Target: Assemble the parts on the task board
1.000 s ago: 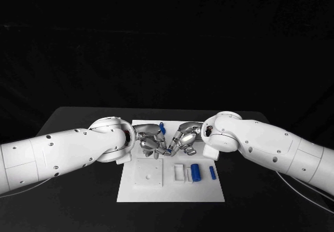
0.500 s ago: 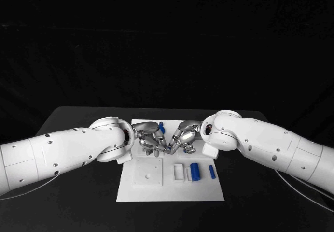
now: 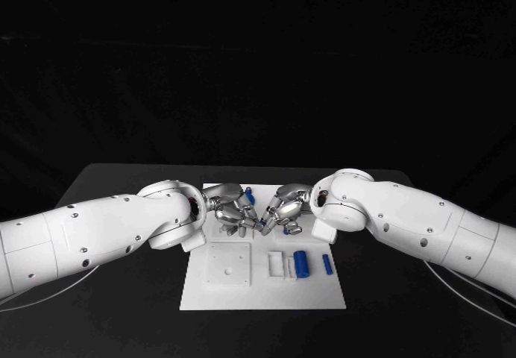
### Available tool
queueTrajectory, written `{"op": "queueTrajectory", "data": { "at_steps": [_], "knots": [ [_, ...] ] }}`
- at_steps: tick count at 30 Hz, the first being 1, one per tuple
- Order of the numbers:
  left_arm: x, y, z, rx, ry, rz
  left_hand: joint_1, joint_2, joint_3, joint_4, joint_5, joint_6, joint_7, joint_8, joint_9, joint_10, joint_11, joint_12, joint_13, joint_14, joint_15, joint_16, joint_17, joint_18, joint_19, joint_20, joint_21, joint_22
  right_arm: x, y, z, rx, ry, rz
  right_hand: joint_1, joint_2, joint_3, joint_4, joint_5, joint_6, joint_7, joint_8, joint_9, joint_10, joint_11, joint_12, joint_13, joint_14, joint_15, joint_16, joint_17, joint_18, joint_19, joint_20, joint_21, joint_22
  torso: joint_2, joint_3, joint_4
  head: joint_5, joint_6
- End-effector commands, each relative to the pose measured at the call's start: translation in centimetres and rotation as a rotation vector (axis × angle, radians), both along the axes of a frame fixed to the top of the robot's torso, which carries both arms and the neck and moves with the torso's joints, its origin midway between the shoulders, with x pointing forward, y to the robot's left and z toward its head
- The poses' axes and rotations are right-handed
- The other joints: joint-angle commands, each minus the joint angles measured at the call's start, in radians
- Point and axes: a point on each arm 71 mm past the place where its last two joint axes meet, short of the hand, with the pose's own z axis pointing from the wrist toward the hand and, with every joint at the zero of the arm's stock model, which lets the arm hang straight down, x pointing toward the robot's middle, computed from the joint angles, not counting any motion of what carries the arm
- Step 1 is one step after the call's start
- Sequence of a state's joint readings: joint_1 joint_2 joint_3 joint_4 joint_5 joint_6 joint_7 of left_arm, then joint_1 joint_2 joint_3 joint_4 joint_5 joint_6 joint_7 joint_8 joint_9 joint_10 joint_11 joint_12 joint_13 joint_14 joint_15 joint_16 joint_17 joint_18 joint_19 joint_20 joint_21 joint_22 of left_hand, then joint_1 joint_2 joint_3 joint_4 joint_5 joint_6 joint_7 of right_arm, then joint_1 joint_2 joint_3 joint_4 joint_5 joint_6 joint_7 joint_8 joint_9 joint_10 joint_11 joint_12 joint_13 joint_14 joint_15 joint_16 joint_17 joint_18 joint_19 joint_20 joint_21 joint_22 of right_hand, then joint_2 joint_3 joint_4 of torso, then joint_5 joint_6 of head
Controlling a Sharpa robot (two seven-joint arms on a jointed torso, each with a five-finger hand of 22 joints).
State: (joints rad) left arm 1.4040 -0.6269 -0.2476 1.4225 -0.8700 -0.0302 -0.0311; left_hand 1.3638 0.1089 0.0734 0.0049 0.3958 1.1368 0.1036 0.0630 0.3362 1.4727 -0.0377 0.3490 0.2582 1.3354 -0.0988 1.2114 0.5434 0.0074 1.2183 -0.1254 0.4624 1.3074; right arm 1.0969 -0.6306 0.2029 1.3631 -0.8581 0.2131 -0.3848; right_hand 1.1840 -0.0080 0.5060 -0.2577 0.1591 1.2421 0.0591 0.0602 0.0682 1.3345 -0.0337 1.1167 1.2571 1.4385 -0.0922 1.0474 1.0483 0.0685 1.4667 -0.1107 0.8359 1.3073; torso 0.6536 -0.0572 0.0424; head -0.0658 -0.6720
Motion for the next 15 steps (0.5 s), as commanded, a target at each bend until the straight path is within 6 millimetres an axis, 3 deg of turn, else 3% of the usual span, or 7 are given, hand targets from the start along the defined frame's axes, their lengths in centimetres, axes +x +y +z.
{"op": "queueTrajectory", "data": {
  "at_steps": [1, 4, 5, 6, 9, 12, 15],
  "knots": [
    [-0.45, -1.49, 1.02, -0.117, -0.002, -0.033, -0.010, -0.001, 0.056, -0.062, 0.011, 0.077, -0.070, 0.005, 0.013, 0.039, -0.011, 0.007, 0.001, 0.007, -0.013, -0.006, 0.001, 0.014, -0.001, -0.004, 0.006, 0.021, -0.49, 1.31, 0.18, 0.072, 0.005, 0.033, 0.001, 0.007, -0.002, 0.009, 0.003, 0.007, 0.001, 0.003, -0.001, -0.013, -0.001, -0.011, -0.007, -0.004, -0.002, -0.007, -0.001, -0.002, 0.024, -0.005, -0.006, 0.099, 0.000, -0.0002, -0.0003, 0.002, 0.000],
    [-0.44, -1.45, 1.00, -0.116, 0.001, -0.031, -0.015, -0.004, 0.061, -0.069, 0.019, 0.079, -0.071, 0.004, 0.022, 0.040, -0.012, 0.010, 0.002, 0.007, -0.013, -0.006, 0.001, 0.014, -0.002, -0.005, 0.008, 0.021, -0.42, 1.18, 0.19, 0.080, 0.006, 0.023, 0.006, 0.003, -0.011, 0.018, 0.015, 0.002, 0.002, 0.003, -0.001, -0.018, 0.000, -0.024, -0.017, -0.005, -0.002, -0.009, -0.002, 0.000, 0.024, -0.004, -0.010, 0.098, 0.000, -0.0002, -0.0001, 0.002, 0.000],
    [-0.43, -1.43, 1.00, -0.116, 0.001, -0.030, -0.015, -0.004, 0.062, -0.069, 0.019, 0.079, -0.071, 0.004, 0.023, 0.040, -0.012, 0.010, 0.002, 0.007, -0.013, -0.006, 0.001, 0.014, -0.002, -0.005, 0.009, 0.021, -0.40, 1.13, 0.19, 0.084, 0.007, 0.021, 0.003, 0.000, -0.015, 0.022, 0.031, 0.001, 0.002, 0.003, -0.001, -0.021, 0.000, -0.028, -0.021, -0.006, -0.002, -0.011, -0.003, 0.000, 0.023, -0.004, -0.012, 0.098, 0.000, -0.0003, -0.0003, 0.003, 0.000],
    [-0.42, -1.39, 0.99, -0.116, 0.002, -0.028, -0.016, -0.005, 0.062, -0.071, 0.023, 0.080, -0.072, 0.005, 0.024, 0.040, -0.012, 0.012, 0.002, 0.007, -0.013, -0.006, 0.001, 0.014, -0.002, -0.005, 0.009, 0.021, -0.37, 1.08, 0.18, 0.087, 0.008, 0.018, 0.000, -0.007, -0.034, 0.027, 0.076, -0.007, 0.003, 0.003, -0.001, -0.032, 0.001, -0.049, -0.035, -0.007, -0.001, -0.014, -0.005, 0.002, 0.022, -0.004, -0.019, 0.096, 0.000, -0.0003, 0.0000, 0.003, 0.000],
    [-0.36, -1.29, 0.97, -0.113, 0.003, -0.019, -0.019, -0.010, 0.064, -0.075, 0.039, 0.084, -0.073, 0.005, 0.026, 0.040, -0.013, 0.017, 0.003, 0.009, -0.014, -0.005, 0.002, 0.014, -0.002, -0.006, 0.011, 0.021, -0.33, 0.96, 0.19, 0.094, 0.008, 0.012, 0.009, -0.008, -0.079, 0.033, 0.104, -0.009, 0.004, 0.004, 0.000, -0.039, 0.001, -0.064, -0.050, -0.009, -0.001, -0.019, -0.009, 0.004, 0.020, -0.002, -0.028, 0.095, 0.000, -0.0002, 0.0000, 0.003, 0.000],
    [-0.27, -1.13, 0.91, -0.105, 0.006, -0.006, -0.027, -0.021, 0.067, -0.080, 0.081, 0.094, -0.076, 0.004, 0.029, 0.041, -0.016, 0.029, 0.006, 0.011, -0.016, -0.003, 0.002, 0.014, -0.001, -0.008, 0.014, 0.022, -0.22, 0.80, 0.25, 0.107, 0.004, -0.004, 0.015, -0.011, -0.138, 0.040, 0.148, -0.022, 0.004, 0.003, -0.001, -0.055, 0.002, -0.090, -0.073, -0.012, 0.000, -0.028, -0.016, 0.008, 0.016, -0.002, -0.049, 0.090, 0.000, 0.0000, 0.0000, 0.005, 0.001],
    [-0.21, -0.98, 0.80, -0.091, 0.014, 0.004, -0.037, -0.033, 0.075, -0.089, 0.121, 0.103, -0.078, 0.003, 0.030, 0.041, -0.018, 0.040, 0.008, 0.014, -0.018, -0.003, 0.003, 0.015, 0.000, -0.010, 0.019, 0.022, -0.12, 0.62, 0.32, 0.124, 0.000, -0.020, 0.026, -0.003, -0.157, 0.039, 0.153, -0.022, 0.004, 0.003, -0.001, -0.057, 0.002, -0.094, -0.080, -0.012, 0.000, -0.028, -0.016, 0.009, 0.017, -0.001, -0.052, 0.091, 0.000, -0.0001, 0.0003, 0.007, 0.001]
  ]
}}
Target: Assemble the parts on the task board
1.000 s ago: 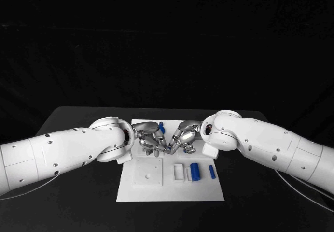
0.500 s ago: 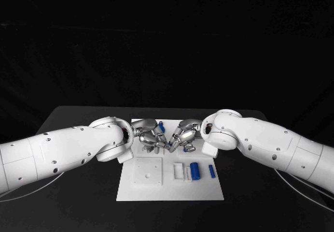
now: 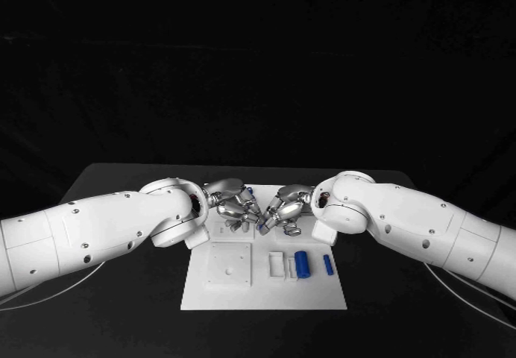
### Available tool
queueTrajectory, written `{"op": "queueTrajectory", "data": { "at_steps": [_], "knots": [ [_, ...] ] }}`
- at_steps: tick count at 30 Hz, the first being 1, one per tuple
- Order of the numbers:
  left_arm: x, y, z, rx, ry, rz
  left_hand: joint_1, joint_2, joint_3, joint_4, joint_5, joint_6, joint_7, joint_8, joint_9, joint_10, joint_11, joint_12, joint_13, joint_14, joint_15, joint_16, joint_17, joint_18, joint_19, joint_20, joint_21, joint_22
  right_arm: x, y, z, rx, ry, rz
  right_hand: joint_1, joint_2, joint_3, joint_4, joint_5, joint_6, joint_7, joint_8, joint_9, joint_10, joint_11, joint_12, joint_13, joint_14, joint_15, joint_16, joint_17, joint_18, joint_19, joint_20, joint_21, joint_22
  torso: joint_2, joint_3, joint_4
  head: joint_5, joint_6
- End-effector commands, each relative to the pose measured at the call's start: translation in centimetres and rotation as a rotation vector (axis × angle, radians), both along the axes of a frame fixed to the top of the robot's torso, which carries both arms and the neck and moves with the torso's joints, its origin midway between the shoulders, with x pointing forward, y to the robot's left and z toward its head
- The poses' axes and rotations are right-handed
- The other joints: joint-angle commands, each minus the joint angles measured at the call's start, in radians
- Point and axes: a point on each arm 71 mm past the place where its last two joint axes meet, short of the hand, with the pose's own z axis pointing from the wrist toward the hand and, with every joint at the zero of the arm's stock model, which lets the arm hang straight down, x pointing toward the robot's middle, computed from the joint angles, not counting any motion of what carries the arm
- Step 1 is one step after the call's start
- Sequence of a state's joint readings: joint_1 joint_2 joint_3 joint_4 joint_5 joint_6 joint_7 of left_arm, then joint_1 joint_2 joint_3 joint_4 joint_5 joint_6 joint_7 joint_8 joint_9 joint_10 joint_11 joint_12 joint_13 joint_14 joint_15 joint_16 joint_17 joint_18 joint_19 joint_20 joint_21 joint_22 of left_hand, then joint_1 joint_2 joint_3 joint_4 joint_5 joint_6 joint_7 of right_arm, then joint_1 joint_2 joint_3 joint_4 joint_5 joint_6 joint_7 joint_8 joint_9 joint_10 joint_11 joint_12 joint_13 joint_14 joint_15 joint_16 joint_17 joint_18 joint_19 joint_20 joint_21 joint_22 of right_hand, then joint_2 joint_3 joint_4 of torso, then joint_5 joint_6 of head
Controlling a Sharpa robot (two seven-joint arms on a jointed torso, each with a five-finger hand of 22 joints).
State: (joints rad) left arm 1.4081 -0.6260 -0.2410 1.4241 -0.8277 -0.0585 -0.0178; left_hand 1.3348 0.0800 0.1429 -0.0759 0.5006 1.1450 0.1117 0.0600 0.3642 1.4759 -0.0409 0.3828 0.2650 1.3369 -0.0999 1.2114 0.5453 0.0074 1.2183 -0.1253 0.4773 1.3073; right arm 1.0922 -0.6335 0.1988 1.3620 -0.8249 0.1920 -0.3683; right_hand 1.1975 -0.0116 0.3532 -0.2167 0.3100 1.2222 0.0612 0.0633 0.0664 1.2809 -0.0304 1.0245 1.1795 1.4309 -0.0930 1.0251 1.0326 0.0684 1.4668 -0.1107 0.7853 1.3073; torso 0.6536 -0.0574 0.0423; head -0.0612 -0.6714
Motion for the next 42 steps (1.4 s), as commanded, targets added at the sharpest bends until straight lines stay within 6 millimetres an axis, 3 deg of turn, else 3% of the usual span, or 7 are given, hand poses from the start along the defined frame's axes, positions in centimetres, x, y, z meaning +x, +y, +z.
{"op": "queueTrajectory", "data": {
  "at_steps": [1, 5, 10, 20, 42],
  "knots": [
    [-0.4, -0.8, 0.1, -0.034, 0.017, -0.017, -0.011, -0.005, 0.009, -0.010, 0.018, 0.095, -0.087, 0.005, 0.002, 0.038, -0.014, 0.008, 0.001, 0.013, -0.017, -0.002, 0.001, 0.014, 0.000, -0.010, 0.005, 0.022, 0.0, 0.6, 0.6, 0.092, -0.015, -0.007, 0.020, 0.010, 0.005, -0.006, -0.005, 0.002, 0.003, 0.000, 0.001, -0.001, -0.002, 0.000, -0.002, -0.004, 0.000, -0.005, 0.001, 0.009, 0.017, -0.001, 0.001, 0.091, 0.000, 0.0001, 0.0006, 0.002, 0.000],
    [-0.3, -0.5, 0.0, -0.009, 0.018, -0.010, -0.025, -0.009, 0.024, -0.022, 0.023, 0.098, -0.086, 0.006, 0.001, 0.038, -0.015, 0.013, -0.003, 0.015, -0.018, -0.003, 0.001, 0.014, -0.002, -0.011, 0.011, 0.022, 0.1, 0.4, 0.7, 0.109, -0.021, -0.021, 0.007, 0.016, 0.067, -0.031, -0.055, 0.017, 0.001, 0.000, 0.001, 0.011, -0.004, 0.008, -0.005, -0.002, -0.001, -0.001, 0.005, 0.005, 0.021, -0.003, 0.011, 0.095, 0.000, 0.0001, 0.0004, 0.003, 0.000],
    [-0.2, -0.1, -0.1, 0.013, 0.011, 0.001, -0.033, -0.009, 0.031, -0.028, 0.025, 0.098, -0.086, 0.006, 0.001, 0.038, -0.015, 0.016, -0.007, 0.015, -0.018, -0.003, 0.002, 0.014, -0.003, -0.011, 0.014, 0.021, 0.1, 0.2, 0.7, 0.117, -0.025, -0.028, -0.005, 0.026, 0.096, -0.056, -0.111, 0.029, -0.001, 0.000, 0.001, 0.017, -0.005, 0.017, -0.001, -0.002, -0.002, 0.002, 0.010, 0.003, 0.021, -0.004, 0.016, 0.096, 0.000, -0.0004, 0.0000, 0.005, 0.001],
    [-0.1, 0.4, -0.2, 0.045, 0.008, 0.007, -0.035, -0.010, 0.033, -0.030, 0.028, 0.099, -0.087, 0.006, 0.002, 0.038, -0.016, 0.017, -0.008, 0.016, -0.018, -0.004, 0.002, 0.015, -0.003, -0.012, 0.016, 0.021, 0.2, -0.2, 0.6, 0.109, -0.031, -0.034, 0.004, 0.033, 0.102, -0.062, -0.171, 0.032, -0.001, 0.000, 0.001, 0.017, -0.005, 0.019, 0.000, -0.002, -0.001, 0.003, 0.012, 0.003, 0.020, -0.003, 0.020, 0.096, 0.000, -0.0005, 0.0005, 0.007, 0.003],
    [-0.7, 0.4, -0.6, 0.068, 0.043, -0.030, -0.035, -0.011, 0.033, -0.032, 0.027, 0.097, -0.085, 0.005, -0.004, 0.038, -0.015, 0.016, -0.011, 0.016, -0.018, -0.006, 0.003, 0.015, -0.005, -0.011, 0.017, 0.021, 0.6, -0.9, 0.5, 0.093, -0.056, -0.071, 0.001, 0.029, 0.113, -0.062, -0.171, 0.034, -0.002, 0.000, 0.001, 0.019, -0.005, 0.022, 0.001, -0.001, -0.001, 0.003, 0.013, 0.003, 0.021, -0.004, 0.025, 0.097, 0.000, 0.0000, -0.0001, 0.010, 0.004]
  ]
}}
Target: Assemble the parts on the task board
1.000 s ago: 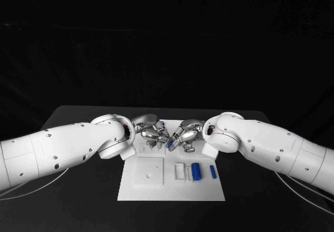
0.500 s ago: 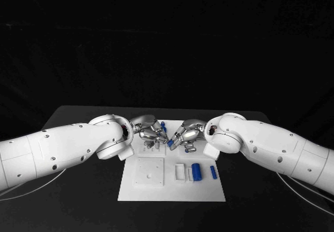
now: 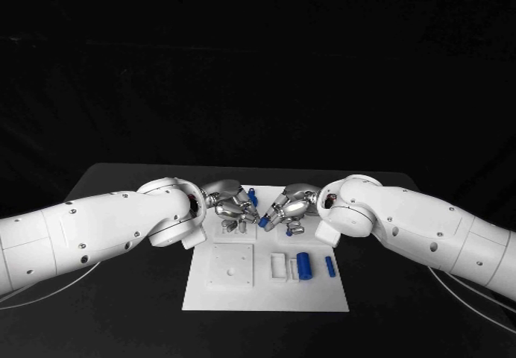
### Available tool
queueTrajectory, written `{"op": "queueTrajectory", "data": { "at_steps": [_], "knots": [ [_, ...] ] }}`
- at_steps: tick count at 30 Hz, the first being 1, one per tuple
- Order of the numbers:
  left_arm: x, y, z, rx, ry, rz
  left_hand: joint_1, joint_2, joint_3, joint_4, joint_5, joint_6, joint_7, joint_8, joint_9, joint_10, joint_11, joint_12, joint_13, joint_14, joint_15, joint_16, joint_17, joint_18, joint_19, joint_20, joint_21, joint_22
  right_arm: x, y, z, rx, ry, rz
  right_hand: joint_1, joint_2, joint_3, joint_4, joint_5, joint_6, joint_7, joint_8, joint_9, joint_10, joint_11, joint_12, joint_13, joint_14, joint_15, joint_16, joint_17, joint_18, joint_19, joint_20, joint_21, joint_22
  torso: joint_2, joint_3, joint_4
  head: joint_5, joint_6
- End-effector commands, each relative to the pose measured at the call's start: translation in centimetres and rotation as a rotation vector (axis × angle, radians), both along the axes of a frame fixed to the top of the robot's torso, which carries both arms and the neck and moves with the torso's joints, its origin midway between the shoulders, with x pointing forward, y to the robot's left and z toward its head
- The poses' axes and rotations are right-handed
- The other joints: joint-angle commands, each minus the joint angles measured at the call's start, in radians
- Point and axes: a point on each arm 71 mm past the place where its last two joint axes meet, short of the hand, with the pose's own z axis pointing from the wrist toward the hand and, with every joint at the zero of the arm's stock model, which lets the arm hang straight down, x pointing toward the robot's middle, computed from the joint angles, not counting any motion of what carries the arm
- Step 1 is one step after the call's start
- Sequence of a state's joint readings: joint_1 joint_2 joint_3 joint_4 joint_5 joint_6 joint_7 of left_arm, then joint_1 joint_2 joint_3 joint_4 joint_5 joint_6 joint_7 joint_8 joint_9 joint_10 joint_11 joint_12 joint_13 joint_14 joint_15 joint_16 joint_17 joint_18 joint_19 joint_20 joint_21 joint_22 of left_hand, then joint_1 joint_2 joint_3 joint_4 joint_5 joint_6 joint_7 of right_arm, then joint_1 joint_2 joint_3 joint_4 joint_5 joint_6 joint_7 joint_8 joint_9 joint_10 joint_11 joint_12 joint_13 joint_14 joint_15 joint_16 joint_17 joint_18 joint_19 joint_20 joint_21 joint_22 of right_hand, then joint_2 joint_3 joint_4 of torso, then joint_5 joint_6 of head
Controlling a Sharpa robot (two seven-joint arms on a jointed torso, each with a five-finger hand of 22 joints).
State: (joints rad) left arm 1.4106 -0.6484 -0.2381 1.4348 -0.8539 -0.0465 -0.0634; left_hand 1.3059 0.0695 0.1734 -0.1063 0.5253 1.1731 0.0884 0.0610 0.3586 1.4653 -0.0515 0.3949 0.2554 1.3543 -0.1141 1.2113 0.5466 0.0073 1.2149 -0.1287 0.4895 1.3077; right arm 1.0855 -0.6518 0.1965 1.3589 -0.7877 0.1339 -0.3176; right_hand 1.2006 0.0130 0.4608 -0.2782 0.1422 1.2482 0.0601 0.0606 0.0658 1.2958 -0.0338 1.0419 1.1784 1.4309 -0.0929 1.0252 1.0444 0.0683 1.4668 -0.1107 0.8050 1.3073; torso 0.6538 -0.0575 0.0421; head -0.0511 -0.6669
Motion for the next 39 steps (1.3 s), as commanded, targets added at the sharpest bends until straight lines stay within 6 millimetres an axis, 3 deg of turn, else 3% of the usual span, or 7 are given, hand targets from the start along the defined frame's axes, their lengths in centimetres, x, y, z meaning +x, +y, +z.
{"op": "queueTrajectory", "data": {
  "at_steps": [1, 12, 21, 24, 29, 34, 39],
  "knots": [
    [-0.7, -0.6, -0.5, 0.019, 0.042, -0.055, -0.006, -0.001, 0.003, -0.002, 0.002, 0.069, -0.062, 0.004, 0.002, 0.048, -0.004, 0.004, -0.001, -0.002, -0.004, -0.006, 0.001, 0.015, -0.001, -0.008, 0.005, 0.020, 0.3, 0.0, 0.5, 0.027, -0.037, -0.016, -0.002, 0.004, 0.005, -0.001, -0.004, 0.008, 0.000, 0.003, 0.002, 0.005, -0.002, 0.004, 0.002, -0.001, -0.002, 0.003, 0.001, 0.003, 0.021, -0.004, 0.005, 0.097, 0.000, 0.0003, 0.0000, 0.000, -0.001],
    [-0.4, 0.5, -0.5, 0.019, 0.029, -0.013, -0.002, 0.001, 0.001, 0.007, 0.001, 0.035, -0.051, 0.003, -0.022, 0.045, 0.000, -0.016, -0.008, -0.005, 0.000, -0.009, 0.001, 0.017, -0.003, -0.006, 0.004, 0.020, 0.4, -0.3, 0.4, 0.016, -0.036, -0.012, -0.002, 0.002, 0.014, -0.002, -0.014, 0.010, -0.001, 0.003, 0.002, 0.007, -0.002, 0.008, 0.005, 0.000, -0.002, 0.003, 0.002, 0.003, 0.022, -0.004, 0.008, 0.097, 0.000, -0.0001, -0.0001, -0.003, 0.000],
    [0.1, 1.6, -0.3, -0.014, 0.020, 0.029, -0.037, -0.058, -0.052, 0.075, -0.017, -0.098, -0.005, 0.001, -0.201, -0.002, 0.021, -0.101, -0.022, -0.022, 0.022, -0.026, -0.006, 0.025, -0.008, 0.016, -0.024, 0.015, 0.4, -0.3, 0.4, 0.003, -0.037, -0.003, -0.001, 0.002, 0.018, -0.003, -0.016, 0.011, -0.001, 0.003, 0.002, 0.008, -0.002, 0.010, 0.007, 0.000, -0.002, 0.003, 0.003, 0.002, 0.021, -0.004, 0.008, 0.097, 0.000, -0.0013, 0.0001, -0.007, 0.001],
    [0.1, 1.7, -0.4, -0.015, 0.022, 0.017, -0.080, -0.119, -0.105, 0.111, -0.127, -0.126, 0.004, 0.003, -0.239, -0.022, 0.029, -0.100, -0.016, -0.035, 0.030, -0.033, -0.009, 0.023, -0.015, 0.024, -0.043, 0.010, 0.3, -0.3, 0.4, -0.002, -0.038, 0.003, -0.001, 0.001, 0.019, -0.003, -0.015, 0.011, -0.001, 0.003, 0.002, 0.008, -0.002, 0.011, 0.008, 0.000, -0.001, 0.003, 0.003, 0.002, 0.021, -0.004, 0.010, 0.098, 0.000, -0.0010, -0.0002, -0.006, 0.001],
    [0.1, 1.7, -0.3, -0.020, 0.012, 0.011, -0.050, -0.127, -0.216, 0.163, -0.143, -0.137, 0.006, 0.006, -0.273, -0.040, 0.035, -0.083, -0.006, -0.041, 0.035, -0.030, -0.014, 0.024, -0.002, 0.029, -0.079, 0.015, 0.3, -0.2, 0.3, -0.012, -0.040, 0.011, -0.001, 0.001, 0.019, -0.003, -0.015, 0.011, -0.001, 0.003, 0.002, 0.008, -0.002, 0.011, 0.008, 0.000, -0.001, 0.003, 0.003, 0.002, 0.021, -0.004, 0.010, 0.098, 0.000, -0.0011, -0.0006, -0.008, 0.000],
    [0.2, 1.6, -0.2, -0.027, -0.001, 0.009, -0.068, -0.191, -0.270, 0.274, -0.407, -0.148, 0.008, 0.007, -0.271, -0.044, 0.041, -0.066, 0.004, -0.037, 0.040, -0.026, -0.015, 0.029, 0.010, 0.034, -0.093, 0.017, 0.2, -0.1, 0.4, -0.022, -0.043, 0.023, 0.000, 0.000, 0.021, -0.004, -0.016, 0.012, -0.001, 0.003, 0.002, 0.010, -0.002, 0.013, 0.010, 0.000, -0.002, 0.003, 0.003, 0.001, 0.022, -0.004, 0.012, 0.098, 0.001, -0.0002, -0.0005, -0.009, -0.001],
    [0.0, 1.2, -0.2, -0.015, -0.012, -0.013, -0.047, -0.205, -0.271, 0.328, -0.437, -0.149, 0.007, 0.007, -0.267, -0.049, 0.044, -0.058, 0.008, -0.038, 0.040, -0.025, -0.018, 0.029, 0.014, 0.035, -0.101, 0.019, 0.1, 0.2, 0.4, -0.027, -0.042, 0.038, 0.000, 0.000, 0.021, -0.004, -0.016, 0.012, -0.001, 0.003, 0.002, 0.010, -0.002, 0.013, 0.010, 0.000, -0.002, 0.003, 0.003, 0.001, 0.022, -0.004, 0.012, 0.098, 0.000, 0.0004, -0.0003, -0.009, -0.003]
  ]
}}
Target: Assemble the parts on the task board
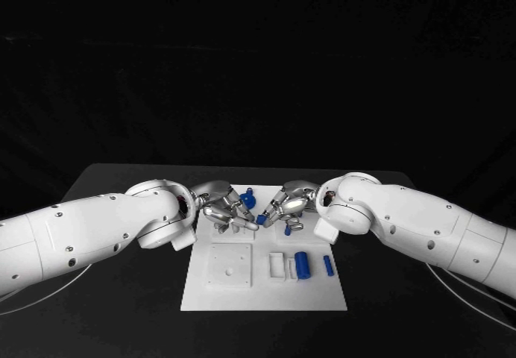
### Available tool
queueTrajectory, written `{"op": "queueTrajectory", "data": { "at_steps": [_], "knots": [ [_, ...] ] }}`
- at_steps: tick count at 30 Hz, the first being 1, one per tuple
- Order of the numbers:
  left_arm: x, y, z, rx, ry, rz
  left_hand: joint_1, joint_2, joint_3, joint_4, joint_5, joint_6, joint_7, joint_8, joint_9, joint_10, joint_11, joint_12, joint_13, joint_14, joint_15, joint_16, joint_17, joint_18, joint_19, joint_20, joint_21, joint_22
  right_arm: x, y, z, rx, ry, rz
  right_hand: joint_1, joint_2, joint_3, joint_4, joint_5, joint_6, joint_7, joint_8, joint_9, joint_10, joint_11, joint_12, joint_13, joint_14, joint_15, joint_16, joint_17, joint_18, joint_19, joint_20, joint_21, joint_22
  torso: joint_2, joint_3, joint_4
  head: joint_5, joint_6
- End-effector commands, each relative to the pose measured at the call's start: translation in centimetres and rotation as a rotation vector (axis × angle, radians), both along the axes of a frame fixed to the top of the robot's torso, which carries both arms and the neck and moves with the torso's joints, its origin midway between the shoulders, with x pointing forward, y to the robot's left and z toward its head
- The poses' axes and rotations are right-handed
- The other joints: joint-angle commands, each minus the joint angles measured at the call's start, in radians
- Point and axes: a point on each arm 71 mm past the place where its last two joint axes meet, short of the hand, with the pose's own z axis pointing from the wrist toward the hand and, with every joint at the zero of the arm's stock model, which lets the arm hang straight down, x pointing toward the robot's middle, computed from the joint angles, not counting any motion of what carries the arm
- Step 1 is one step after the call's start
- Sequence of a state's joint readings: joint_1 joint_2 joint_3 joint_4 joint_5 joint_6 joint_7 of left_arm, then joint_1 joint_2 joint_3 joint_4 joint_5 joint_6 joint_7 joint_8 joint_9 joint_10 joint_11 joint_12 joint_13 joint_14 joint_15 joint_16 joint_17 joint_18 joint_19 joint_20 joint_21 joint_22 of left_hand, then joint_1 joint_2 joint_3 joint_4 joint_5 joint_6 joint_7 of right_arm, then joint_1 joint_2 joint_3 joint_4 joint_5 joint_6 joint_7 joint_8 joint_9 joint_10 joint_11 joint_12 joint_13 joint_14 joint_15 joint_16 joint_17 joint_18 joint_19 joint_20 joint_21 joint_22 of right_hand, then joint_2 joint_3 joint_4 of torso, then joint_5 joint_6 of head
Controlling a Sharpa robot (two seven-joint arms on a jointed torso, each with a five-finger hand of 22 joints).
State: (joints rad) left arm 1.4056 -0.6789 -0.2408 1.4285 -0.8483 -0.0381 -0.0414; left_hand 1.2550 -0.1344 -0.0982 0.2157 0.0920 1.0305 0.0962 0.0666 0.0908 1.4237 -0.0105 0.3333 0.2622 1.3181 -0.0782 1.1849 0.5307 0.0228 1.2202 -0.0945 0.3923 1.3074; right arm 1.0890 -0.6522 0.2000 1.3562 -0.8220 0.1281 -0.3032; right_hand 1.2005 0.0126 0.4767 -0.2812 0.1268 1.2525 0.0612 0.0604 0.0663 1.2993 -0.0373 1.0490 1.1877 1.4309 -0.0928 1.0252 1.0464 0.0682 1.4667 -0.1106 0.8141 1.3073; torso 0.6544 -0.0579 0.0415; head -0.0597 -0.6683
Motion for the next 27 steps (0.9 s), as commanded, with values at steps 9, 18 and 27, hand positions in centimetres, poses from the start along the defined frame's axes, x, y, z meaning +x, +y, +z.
{"op": "queueTrajectory", "data": {
  "at_steps": [9, 18, 27],
  "knots": [
    [-0.4, -1.5, 0.1, 0.020, -0.029, -0.078, -0.016, 0.085, -0.023, -0.061, 0.052, -0.045, 0.002, 0.063, -0.023, -0.020, 0.004, 0.011, 0.003, -0.004, 0.005, 0.004, -0.003, 0.013, 0.009, 0.001, -0.008, 0.020, -0.4, 0.8, 0.1, -0.017, -0.003, 0.057, 0.000, -0.001, 0.008, -0.001, 0.000, 0.007, -0.002, 0.003, 0.001, 0.006, 0.002, 0.006, 0.003, -0.001, -0.002, 0.002, 0.001, 0.001, 0.021, -0.004, 0.003, 0.098, 0.000, 0.0010, 0.0000, -0.002, -0.002],
    [-0.6, -2.0, 0.0, 0.034, -0.022, -0.103, 0.012, 0.201, -0.094, -0.104, 0.133, -0.043, -0.001, 0.099, -0.023, -0.021, 0.000, 0.016, 0.003, -0.004, 0.002, 0.006, -0.004, 0.011, 0.008, -0.002, -0.003, 0.020, -0.5, 0.9, 0.1, -0.018, -0.001, 0.063, -0.001, -0.002, 0.009, -0.001, 0.001, 0.008, -0.002, 0.003, 0.002, 0.007, 0.002, 0.007, 0.004, -0.001, -0.002, 0.002, 0.002, 0.000, 0.021, -0.004, 0.004, 0.098, 0.000, 0.0006, 0.0007, -0.002, -0.004],
    [-0.8, -2.2, -0.1, 0.049, -0.009, -0.127, 0.052, 0.245, -0.086, -0.124, 0.166, -0.013, -0.008, 0.107, -0.022, -0.019, -0.005, 0.017, 0.003, -0.004, -0.001, 0.008, -0.004, 0.009, 0.006, -0.005, -0.002, 0.021, -0.5, 0.9, 0.1, -0.019, -0.001, 0.061, -0.001, -0.002, 0.009, 0.000, 0.001, 0.008, -0.002, 0.003, 0.002, 0.007, 0.002, 0.008, 0.006, -0.001, -0.002, 0.002, 0.002, 0.000, 0.020, -0.004, 0.003, 0.098, -0.001, 0.0003, 0.0012, -0.005, -0.006]
  ]
}}
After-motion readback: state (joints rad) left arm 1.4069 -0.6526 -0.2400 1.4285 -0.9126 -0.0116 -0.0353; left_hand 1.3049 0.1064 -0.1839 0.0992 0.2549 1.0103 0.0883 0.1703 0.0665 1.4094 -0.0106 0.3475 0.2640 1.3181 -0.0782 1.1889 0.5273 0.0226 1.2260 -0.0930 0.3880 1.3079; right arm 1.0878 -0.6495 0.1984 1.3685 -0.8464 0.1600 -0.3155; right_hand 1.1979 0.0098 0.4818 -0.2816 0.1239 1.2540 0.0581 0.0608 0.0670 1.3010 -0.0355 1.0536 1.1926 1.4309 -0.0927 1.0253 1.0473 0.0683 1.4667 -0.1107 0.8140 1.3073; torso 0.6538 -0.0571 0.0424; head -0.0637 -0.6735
